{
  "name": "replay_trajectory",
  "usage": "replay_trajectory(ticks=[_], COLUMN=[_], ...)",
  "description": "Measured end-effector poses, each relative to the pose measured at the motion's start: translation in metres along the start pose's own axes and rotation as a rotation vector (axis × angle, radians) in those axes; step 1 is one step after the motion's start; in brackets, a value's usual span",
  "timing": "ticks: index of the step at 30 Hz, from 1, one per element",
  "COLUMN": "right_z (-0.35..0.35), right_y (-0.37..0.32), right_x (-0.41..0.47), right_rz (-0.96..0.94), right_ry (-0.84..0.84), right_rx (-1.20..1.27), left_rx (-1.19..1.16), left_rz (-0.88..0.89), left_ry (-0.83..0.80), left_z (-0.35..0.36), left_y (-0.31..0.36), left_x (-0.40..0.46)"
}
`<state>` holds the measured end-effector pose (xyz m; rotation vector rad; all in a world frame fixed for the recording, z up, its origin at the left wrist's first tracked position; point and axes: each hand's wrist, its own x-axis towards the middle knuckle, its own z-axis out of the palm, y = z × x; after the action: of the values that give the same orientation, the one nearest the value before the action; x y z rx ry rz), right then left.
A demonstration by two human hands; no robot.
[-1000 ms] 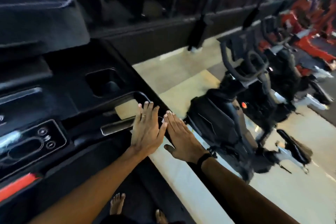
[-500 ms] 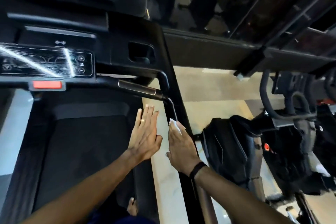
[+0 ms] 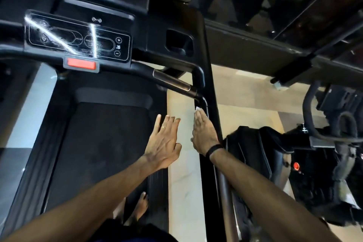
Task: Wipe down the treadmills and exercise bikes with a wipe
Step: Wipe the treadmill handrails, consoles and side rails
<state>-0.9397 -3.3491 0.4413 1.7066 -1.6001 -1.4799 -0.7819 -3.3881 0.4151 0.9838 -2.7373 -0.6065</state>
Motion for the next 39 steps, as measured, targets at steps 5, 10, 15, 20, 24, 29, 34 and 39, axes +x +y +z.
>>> replay_trajectory(ticks=[5,10,15,20,24,29,34,39], right_z=[0.008,0.004,0.005,0.001,0.004,0.004,0.010,0.020], right_y=[-0.018,-0.034,-0.049,-0.063,-0.084,-0.110,-0.132,-0.150], right_x=[-0.037,-0.076,-0.111,-0.158,-0.200,-0.259,-0.302,-0.324], right_rz=[0.039,0.010,-0.001,-0.041,-0.045,-0.060,-0.020,0.026], right_ry=[0.045,0.062,0.093,0.098,0.115,0.134,0.206,0.219], right_rx=[-0.024,0.008,0.050,0.048,0.073,0.080,0.105,0.147], left_rx=[0.073,0.101,0.129,0.146,0.185,0.152,0.190,0.242], left_rz=[0.026,0.064,0.046,0.011,-0.012,-0.076,-0.043,0.007], left_ry=[-0.116,-0.115,-0.073,-0.050,-0.049,-0.089,-0.062,-0.017], left_z=[0.017,0.024,0.022,0.028,0.046,0.057,0.065,0.061], left_y=[0.009,0.020,0.032,0.057,0.082,0.123,0.147,0.161], left_x=[-0.016,-0.036,-0.061,-0.099,-0.144,-0.208,-0.251,-0.262])
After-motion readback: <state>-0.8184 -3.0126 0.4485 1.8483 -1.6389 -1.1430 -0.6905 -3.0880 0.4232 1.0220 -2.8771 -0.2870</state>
